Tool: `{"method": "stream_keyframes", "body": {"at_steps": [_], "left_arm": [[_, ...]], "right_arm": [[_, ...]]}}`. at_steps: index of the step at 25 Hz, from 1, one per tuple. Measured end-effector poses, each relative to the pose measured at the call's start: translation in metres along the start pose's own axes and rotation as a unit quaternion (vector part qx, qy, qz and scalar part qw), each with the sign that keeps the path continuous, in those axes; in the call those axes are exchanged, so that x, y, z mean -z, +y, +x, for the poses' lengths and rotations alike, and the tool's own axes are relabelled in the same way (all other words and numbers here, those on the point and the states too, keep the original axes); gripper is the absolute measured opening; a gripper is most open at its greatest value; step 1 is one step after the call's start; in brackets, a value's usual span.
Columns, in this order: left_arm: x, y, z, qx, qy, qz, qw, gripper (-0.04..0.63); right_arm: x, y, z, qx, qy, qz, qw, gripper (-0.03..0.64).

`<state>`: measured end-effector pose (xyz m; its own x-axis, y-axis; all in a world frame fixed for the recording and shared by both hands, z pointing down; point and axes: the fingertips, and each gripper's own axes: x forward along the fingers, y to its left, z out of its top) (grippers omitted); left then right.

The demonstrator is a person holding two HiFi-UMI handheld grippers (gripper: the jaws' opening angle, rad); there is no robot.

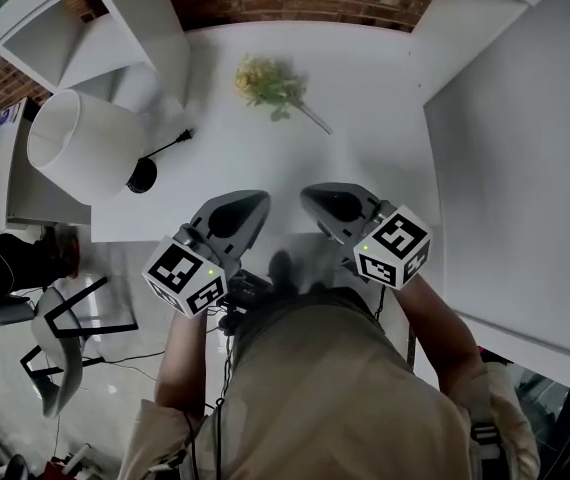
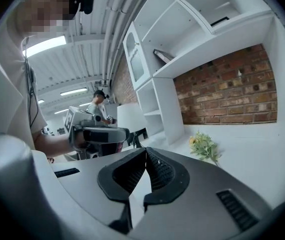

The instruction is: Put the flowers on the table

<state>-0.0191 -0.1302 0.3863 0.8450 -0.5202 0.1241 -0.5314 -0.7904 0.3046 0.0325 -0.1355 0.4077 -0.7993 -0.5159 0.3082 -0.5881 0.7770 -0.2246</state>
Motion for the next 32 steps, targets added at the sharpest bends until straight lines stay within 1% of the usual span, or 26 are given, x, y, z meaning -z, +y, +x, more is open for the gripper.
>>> {"method": "stream_keyframes", "body": {"at_steps": [3, 6, 9, 16, 20, 25, 32], "left_arm": [[-0.003, -0.015, -0.003, 0.003, -0.011, 0.0, 0.9999, 0.008], [-0.006, -0.022, -0.004, -0.005, -0.02, -0.001, 0.9998, 0.008], [-0.002, -0.031, -0.005, -0.01, -0.018, 0.002, 0.9998, 0.008], [-0.005, -0.062, 0.004, -0.008, -0.016, 0.019, 0.9997, 0.008], [-0.003, -0.077, 0.004, -0.015, -0.01, 0.022, 0.9996, 0.008], [0.004, -0.096, -0.001, -0.031, -0.003, 0.024, 0.9992, 0.008], [0.02, -0.122, -0.019, -0.073, 0.001, 0.016, 0.9972, 0.008]], "right_arm": [[0.001, 0.001, -0.015, 0.006, -0.007, 0.0, 1.0, 0.022], [-0.004, 0.002, -0.028, 0.005, -0.017, -0.001, 1.0, 0.022], [-0.003, 0.007, -0.039, 0.002, -0.026, -0.004, 1.0, 0.022], [0.002, 0.017, -0.066, -0.004, -0.039, -0.012, 0.999, 0.021], [0.007, 0.024, -0.082, -0.006, -0.038, -0.017, 0.999, 0.021], [0.011, 0.034, -0.098, -0.016, -0.042, -0.019, 0.999, 0.021], [0.028, 0.058, -0.106, -0.059, -0.04, -0.021, 0.997, 0.021]]}}
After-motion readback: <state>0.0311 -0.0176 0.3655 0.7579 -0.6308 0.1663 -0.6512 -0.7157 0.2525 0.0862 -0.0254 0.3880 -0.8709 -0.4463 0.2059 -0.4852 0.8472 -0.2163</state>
